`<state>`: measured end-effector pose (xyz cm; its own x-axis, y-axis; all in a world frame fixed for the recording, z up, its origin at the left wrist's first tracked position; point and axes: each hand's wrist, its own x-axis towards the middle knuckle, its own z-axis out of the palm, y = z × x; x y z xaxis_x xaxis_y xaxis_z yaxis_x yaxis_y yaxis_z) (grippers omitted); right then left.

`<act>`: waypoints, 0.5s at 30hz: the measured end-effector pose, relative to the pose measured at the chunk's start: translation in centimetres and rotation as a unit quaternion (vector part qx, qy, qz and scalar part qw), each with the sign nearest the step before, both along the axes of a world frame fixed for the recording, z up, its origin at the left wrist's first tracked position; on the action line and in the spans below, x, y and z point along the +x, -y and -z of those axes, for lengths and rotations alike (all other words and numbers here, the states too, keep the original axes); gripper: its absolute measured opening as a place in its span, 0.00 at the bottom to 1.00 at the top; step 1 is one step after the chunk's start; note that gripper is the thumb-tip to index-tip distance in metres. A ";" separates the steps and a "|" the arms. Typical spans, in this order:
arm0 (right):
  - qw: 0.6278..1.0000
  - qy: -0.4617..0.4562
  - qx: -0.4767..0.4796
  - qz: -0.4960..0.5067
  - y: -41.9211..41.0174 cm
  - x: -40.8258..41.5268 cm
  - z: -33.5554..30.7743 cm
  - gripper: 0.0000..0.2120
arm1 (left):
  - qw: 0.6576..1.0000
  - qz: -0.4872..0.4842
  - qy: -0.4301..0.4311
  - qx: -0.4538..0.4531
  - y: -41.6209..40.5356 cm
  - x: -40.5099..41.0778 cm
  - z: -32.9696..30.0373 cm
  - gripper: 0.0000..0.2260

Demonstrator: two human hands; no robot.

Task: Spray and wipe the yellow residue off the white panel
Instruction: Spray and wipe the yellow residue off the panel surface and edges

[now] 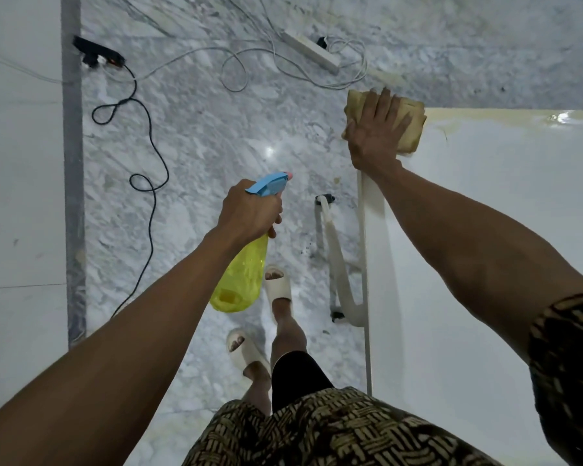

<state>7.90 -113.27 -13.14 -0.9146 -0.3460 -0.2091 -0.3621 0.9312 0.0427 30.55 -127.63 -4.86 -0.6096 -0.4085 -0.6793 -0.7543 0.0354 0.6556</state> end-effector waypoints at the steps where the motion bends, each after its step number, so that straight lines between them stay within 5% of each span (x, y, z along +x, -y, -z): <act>1: 1.000 0.003 0.004 0.000 -0.1 0.1 0.0 0.33 | 1.000 -0.001 0.001 -0.001 0.0 0.2 0.0 0.11; 15: 0.998 -0.005 0.009 -0.059 -5.5 7.2 -0.2 0.35 | 1.000 -0.001 -0.012 0.003 -0.3 5.2 -0.9 0.20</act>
